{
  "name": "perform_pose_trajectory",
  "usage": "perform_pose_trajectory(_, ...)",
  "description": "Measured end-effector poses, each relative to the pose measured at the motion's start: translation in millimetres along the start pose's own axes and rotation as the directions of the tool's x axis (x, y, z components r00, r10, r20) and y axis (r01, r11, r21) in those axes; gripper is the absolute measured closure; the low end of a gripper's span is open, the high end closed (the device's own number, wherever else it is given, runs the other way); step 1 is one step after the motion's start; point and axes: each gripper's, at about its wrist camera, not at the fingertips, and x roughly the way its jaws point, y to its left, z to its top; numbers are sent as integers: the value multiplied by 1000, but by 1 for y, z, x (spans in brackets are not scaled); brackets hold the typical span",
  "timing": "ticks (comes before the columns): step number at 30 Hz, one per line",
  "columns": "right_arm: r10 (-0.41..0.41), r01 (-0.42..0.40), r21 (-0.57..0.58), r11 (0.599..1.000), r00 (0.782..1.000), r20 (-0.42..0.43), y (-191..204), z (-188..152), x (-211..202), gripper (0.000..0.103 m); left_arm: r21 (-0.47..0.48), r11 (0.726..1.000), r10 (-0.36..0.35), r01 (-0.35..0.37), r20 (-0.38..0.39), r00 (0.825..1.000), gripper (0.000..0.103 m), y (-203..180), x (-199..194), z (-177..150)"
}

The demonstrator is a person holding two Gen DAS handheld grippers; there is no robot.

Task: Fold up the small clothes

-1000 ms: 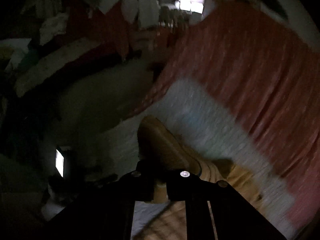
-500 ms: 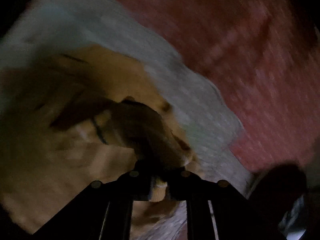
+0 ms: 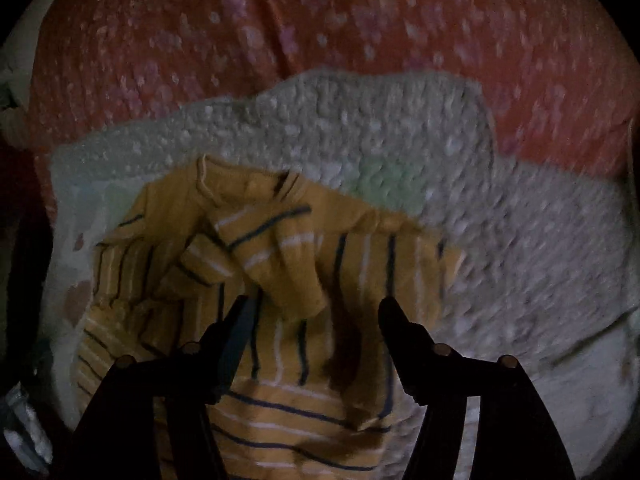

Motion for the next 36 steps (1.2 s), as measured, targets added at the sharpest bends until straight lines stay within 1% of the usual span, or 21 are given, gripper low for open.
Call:
perform_pose_trajectory(4, -28, 32, -96, 995, 999, 41, 27, -12, 22, 34, 70, 997, -22, 27, -64, 998, 35, -56, 48, 39)
perform_pose_trajectory(6, -66, 74, -169, 983, 996, 55, 41, -15, 36, 33, 84, 996, -23, 32, -101, 995, 35, -73, 75, 54)
perform_pose_trajectory(8, -145, 155, -258, 954, 988, 59, 56, -16, 54, 33, 104, 994, 1, 12, -127, 992, 35, -86, 97, 63)
perform_pose_trajectory(9, -211, 217, -312, 925, 976, 55, 63, -16, 67, 38, 116, 993, 32, -16, -131, 991, 35, -89, 107, 66)
perform_pose_trajectory(10, -257, 254, -349, 902, 966, 39, 66, -15, 77, 85, 125, 991, 58, -41, -135, 989, 35, -91, 115, 69)
perform_pose_trajectory(12, -250, 240, -349, 906, 968, 17, 63, -6, 77, 91, 126, 989, 99, -80, -153, 983, 36, -89, 129, 72)
perform_pose_trajectory(13, -202, 206, -321, 924, 978, 48, 60, 0, 64, 91, 122, 989, 106, -86, -162, 981, 36, -86, 132, 73)
perform_pose_trajectory(15, -104, 138, -293, 946, 986, 128, 52, 8, 25, 91, 119, 990, 100, -81, -164, 981, 38, -82, 132, 73)
perform_pose_trajectory(17, -46, 100, -341, 935, 985, 164, 47, -3, -3, 90, 127, 989, 93, -73, -162, 982, 41, -79, 128, 70)
perform_pose_trajectory(18, -52, 110, -364, 925, 985, 165, 42, -11, -7, 89, 129, 989, 93, -72, -161, 983, 42, -77, 127, 67)
perform_pose_trajectory(19, -86, 141, -386, 912, 984, 156, 35, -22, -6, 82, 132, 988, 95, -74, -162, 982, 42, -75, 126, 64)
perform_pose_trajectory(20, -151, 186, -409, 893, 982, 118, 25, -32, 2, 75, 135, 988, 96, -75, -162, 982, 42, -70, 123, 61)
perform_pose_trajectory(21, -207, 220, -420, 881, 975, 76, 16, -40, 12, 64, 141, 987, 98, -76, -160, 982, 42, -65, 119, 57)
perform_pose_trajectory(22, -256, 250, -417, 874, 966, 41, 4, -47, 18, 64, 147, 986, 105, -81, -159, 982, 42, -63, 116, 54)
perform_pose_trajectory(23, -281, 265, -379, 886, 960, 13, -13, -53, 19, 64, 151, 984, 115, -91, -160, 980, 42, -59, 112, 51)
perform_pose_trajectory(26, -234, 238, -236, 942, 971, 42, -39, -49, -4, 57, 129, 988, 110, -85, -202, 973, 42, -42, 105, 45)
perform_pose_trajectory(29, -174, 193, -203, 960, 979, 108, -23, -33, -19, 54, 91, 992, 109, -91, -225, 968, 42, -27, 94, 41)
perform_pose_trajectory(32, -95, 121, -263, 957, 989, 110, 18, -9, -5, 51, 32, 997, 79, -74, -194, 978, 42, -14, 69, 33)
perform_pose_trajectory(33, -106, 136, -288, 948, 987, 117, 30, -4, -1, 51, 5, 998, 60, -60, -175, 983, 42, -9, 60, 30)
perform_pose_trajectory(35, -146, 204, -329, 922, 970, 194, 58, 11, -3, 51, -27, 998, 49, -53, -135, 990, 42, -1, 46, 21)
perform_pose_trajectory(36, -134, 200, -320, 926, 967, 218, 64, 16, -7, 49, -32, 998, 52, -56, -112, 992, 42, 5, 39, 13)
